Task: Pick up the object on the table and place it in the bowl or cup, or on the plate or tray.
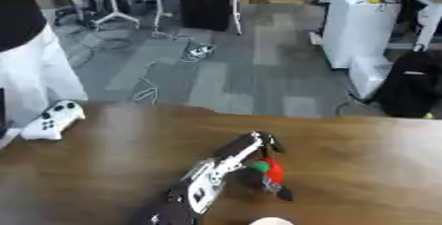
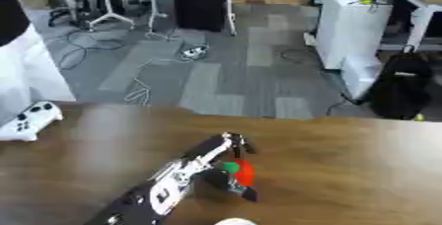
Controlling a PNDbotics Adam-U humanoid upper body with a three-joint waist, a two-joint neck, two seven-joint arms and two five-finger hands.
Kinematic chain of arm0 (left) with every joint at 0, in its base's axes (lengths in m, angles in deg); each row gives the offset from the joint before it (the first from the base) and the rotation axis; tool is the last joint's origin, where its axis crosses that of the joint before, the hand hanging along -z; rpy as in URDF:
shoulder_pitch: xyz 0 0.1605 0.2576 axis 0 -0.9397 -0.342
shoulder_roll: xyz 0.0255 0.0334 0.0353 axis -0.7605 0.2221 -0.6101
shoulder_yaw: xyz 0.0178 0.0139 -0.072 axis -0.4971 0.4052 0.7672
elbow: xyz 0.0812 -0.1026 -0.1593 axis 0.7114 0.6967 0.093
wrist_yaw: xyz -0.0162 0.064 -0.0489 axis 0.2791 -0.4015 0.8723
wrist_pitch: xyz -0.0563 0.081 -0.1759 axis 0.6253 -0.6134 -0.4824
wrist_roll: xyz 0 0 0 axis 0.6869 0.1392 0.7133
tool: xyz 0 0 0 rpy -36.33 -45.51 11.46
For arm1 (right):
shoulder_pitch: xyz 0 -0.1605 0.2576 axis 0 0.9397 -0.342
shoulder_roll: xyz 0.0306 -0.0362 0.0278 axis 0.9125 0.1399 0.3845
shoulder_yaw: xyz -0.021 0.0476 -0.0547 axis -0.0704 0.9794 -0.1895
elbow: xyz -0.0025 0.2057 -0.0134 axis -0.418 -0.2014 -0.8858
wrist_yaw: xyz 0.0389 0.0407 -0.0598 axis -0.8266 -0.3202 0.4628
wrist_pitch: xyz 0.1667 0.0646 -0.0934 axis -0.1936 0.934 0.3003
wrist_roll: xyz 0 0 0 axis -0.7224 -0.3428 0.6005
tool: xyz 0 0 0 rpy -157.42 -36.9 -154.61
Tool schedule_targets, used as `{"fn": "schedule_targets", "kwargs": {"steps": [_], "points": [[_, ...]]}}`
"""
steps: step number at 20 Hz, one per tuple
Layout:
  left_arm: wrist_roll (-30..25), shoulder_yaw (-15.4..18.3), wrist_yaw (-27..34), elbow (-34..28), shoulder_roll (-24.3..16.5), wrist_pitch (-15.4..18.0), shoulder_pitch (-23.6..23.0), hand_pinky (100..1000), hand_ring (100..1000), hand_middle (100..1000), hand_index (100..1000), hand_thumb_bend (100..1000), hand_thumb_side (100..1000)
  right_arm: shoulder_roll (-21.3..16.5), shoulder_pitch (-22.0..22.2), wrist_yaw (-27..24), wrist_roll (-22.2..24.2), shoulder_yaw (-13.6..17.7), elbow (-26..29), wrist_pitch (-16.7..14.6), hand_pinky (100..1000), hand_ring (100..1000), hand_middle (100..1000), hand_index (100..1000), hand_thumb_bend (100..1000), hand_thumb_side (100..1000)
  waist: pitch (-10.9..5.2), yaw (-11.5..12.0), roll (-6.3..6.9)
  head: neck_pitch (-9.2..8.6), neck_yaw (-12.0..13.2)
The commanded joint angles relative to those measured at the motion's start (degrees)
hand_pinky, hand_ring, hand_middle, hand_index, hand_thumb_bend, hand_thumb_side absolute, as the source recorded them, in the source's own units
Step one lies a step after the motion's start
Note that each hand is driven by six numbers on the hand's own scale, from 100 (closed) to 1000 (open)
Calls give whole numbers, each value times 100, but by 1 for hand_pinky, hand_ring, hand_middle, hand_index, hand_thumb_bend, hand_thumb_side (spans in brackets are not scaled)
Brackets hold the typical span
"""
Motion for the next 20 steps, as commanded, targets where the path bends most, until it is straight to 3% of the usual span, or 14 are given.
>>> {"fn": "schedule_targets", "kwargs": {"steps": [1,9,14,20], "points": [[31,42,-40,-43,-37,23,76,1000,515,609,700,1000,652,-46,-64,-28,22,4,61,-4,927,748,514,713,100,417,-47,-20,19,-5,-3],[23,38,-169,-5,-81,89,45,1000,529,611,701,1000,659,-94,-100,-80,28,1,96,1,926,747,512,712,100,416,37,-66,52,-100,98],[54,71,-279,68,-84,116,-10,1000,500,590,673,972,592,-132,-153,-130,30,3,133,11,926,746,511,712,100,414,124,-114,71,-147,160],[73,73,-399,151,-50,166,-63,1000,481,583,663,957,577,-166,-174,-167,34,6,154,22,925,746,510,712,100,414,177,-121,91,-145,170]]}}
